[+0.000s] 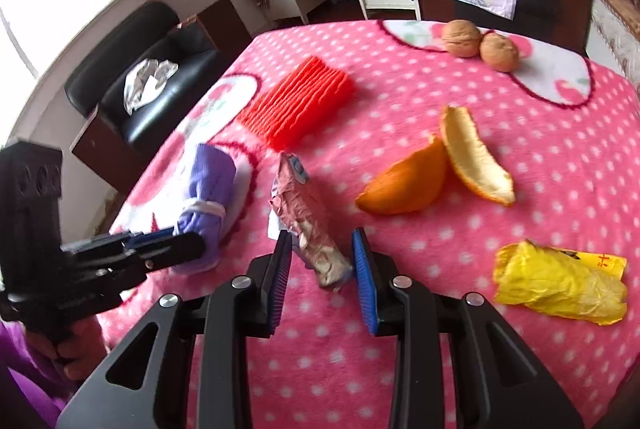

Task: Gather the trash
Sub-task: 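Carry the purple cloth and foil wrapper in both tools over the pink bucket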

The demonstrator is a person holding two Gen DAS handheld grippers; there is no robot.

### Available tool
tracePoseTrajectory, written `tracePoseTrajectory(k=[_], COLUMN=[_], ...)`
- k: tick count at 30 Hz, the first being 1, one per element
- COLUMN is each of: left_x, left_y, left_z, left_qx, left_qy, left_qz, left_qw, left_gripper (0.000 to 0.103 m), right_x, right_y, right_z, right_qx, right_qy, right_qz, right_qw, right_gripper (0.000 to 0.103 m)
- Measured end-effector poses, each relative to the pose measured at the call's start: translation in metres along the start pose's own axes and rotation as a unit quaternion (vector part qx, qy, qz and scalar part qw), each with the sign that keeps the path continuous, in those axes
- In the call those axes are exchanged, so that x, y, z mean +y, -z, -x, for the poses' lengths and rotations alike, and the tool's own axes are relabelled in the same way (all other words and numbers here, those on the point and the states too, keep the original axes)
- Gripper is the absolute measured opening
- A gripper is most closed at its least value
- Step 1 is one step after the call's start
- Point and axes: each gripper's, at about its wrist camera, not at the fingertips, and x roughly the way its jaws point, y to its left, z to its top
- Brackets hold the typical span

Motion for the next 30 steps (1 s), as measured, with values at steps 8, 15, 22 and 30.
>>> tracePoseTrajectory(k=[8,15,22,30], left_x=[0.002,-0.005,-0.018,-0.045], left_y=[0.003,0.004,0.004,0.003], left_z=[0.002,0.007,0.015,0.018], left_qx=[-0.001,-0.006,-0.015,-0.019], left_qy=[-0.001,-0.005,-0.007,0.001], left_qz=[-0.001,-0.011,-0.029,-0.056], left_qw=[1.0,0.9999,0.9995,0.9983], left_gripper=[0.024,0.024,0.024,0.024], right_x=[0.011,0.013,0.017,-0.008], right_y=[0.004,0.009,0.023,0.041], right_z=[0.0,0.013,0.033,0.077], right_qx=[-0.013,-0.025,-0.046,-0.094], right_qy=[0.029,0.027,0.025,0.044], right_qz=[0.021,0.018,0.021,-0.02], right_qw=[0.999,0.999,0.998,0.994], right_gripper=[0.031,0.023,0.021,0.021])
